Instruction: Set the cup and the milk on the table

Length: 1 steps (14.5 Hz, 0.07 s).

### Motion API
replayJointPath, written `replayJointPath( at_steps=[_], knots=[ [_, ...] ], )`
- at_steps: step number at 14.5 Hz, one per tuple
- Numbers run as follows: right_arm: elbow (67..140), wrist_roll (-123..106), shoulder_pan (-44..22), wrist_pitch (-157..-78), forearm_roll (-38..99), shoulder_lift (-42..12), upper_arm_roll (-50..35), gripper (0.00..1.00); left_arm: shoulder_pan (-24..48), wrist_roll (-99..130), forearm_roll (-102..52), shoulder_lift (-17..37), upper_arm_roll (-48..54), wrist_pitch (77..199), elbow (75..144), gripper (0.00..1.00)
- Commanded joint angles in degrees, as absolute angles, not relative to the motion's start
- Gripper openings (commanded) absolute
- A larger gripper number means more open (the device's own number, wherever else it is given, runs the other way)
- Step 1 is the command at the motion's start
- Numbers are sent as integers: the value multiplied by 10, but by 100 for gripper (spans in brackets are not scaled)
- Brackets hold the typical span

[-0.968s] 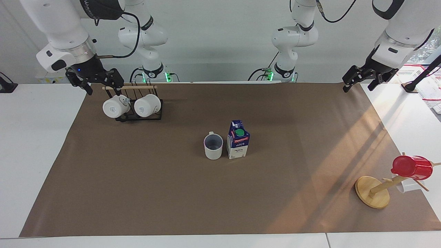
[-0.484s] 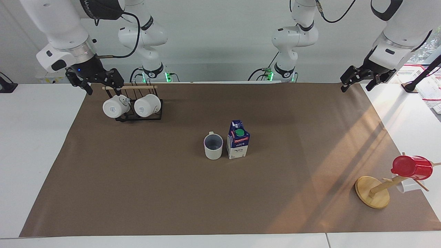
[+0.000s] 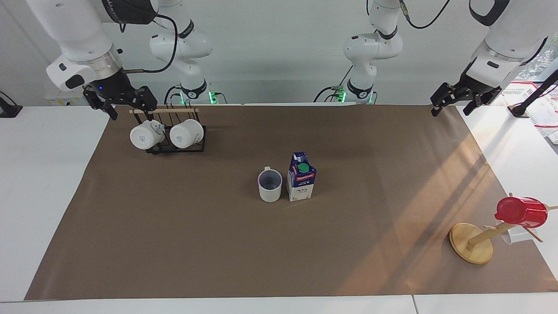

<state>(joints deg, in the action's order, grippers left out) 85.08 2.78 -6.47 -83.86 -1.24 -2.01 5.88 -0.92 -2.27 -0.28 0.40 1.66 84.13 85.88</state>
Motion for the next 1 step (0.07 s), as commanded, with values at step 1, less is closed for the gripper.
replayJointPath(
  at_steps=[1],
  knots=[
    [862, 23, -62, -846, -4, -11, 58, 100, -9, -32, -13, -11, 15, 846, 876, 100]
  ],
)
